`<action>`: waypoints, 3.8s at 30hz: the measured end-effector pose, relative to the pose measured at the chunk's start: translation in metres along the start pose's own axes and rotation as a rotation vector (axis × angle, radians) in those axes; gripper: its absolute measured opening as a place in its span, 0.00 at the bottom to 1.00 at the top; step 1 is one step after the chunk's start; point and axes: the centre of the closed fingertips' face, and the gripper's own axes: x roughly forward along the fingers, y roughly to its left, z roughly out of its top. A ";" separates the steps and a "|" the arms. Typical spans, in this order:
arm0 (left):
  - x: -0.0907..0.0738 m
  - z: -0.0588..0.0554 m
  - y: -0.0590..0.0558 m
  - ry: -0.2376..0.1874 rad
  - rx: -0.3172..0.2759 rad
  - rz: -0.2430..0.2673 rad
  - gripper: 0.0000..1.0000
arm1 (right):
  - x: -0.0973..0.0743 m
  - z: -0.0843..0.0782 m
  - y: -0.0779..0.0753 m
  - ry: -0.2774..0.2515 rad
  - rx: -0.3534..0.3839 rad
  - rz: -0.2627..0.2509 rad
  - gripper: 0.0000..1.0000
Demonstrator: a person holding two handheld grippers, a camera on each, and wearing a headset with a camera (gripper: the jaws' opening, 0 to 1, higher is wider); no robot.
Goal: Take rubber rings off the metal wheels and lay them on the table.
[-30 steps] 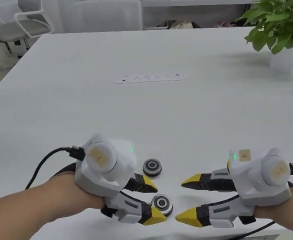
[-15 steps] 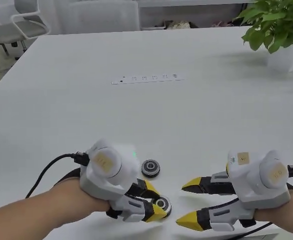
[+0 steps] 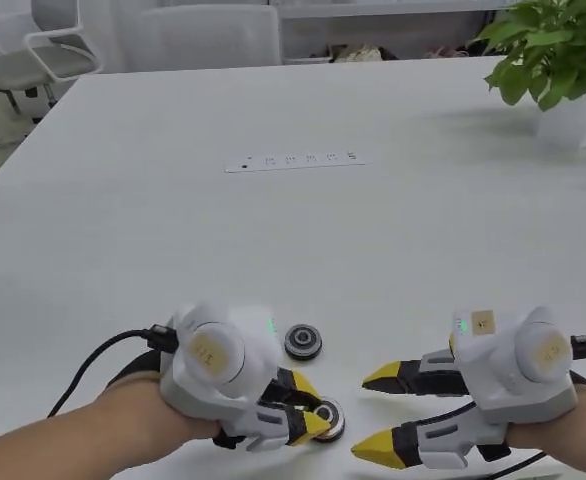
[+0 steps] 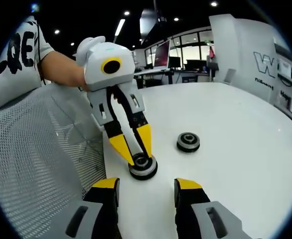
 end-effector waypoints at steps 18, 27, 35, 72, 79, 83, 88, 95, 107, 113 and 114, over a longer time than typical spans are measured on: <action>0.001 0.000 0.002 -0.005 0.010 0.024 0.08 | 0.019 -0.001 0.007 -0.006 -0.001 0.025 0.37; 0.001 0.000 0.003 -0.008 0.007 0.027 0.08 | 0.024 0.002 0.005 -0.021 -0.016 0.006 0.31; 0.002 0.000 0.003 -0.008 0.008 0.030 0.08 | 0.025 0.005 0.004 -0.037 -0.019 0.009 0.28; 0.002 0.000 0.003 -0.015 0.001 0.041 0.08 | 0.021 -0.001 0.004 -0.008 -0.077 -0.008 0.17; 0.002 0.000 0.003 -0.015 -0.003 0.044 0.08 | 0.019 -0.003 0.003 0.005 -0.094 -0.018 0.13; 0.002 0.000 0.003 -0.014 -0.006 0.044 0.08 | 0.019 -0.003 0.003 0.009 -0.095 -0.019 0.12; 0.002 0.000 0.003 -0.013 -0.009 0.045 0.08 | 0.019 -0.003 0.003 0.013 -0.089 -0.021 0.12; 0.002 0.000 0.003 -0.011 -0.009 0.047 0.08 | 0.019 -0.004 0.002 0.011 -0.055 -0.022 0.11; 0.002 0.001 0.003 -0.009 -0.008 0.052 0.08 | 0.020 -0.003 -0.006 0.011 0.034 -0.044 0.00; 0.002 0.001 0.002 -0.009 -0.004 0.051 0.08 | 0.019 -0.003 -0.009 0.004 0.072 -0.055 0.00; 0.003 0.001 0.002 -0.010 -0.003 0.051 0.08 | 0.019 -0.003 -0.010 0.004 0.076 -0.057 0.00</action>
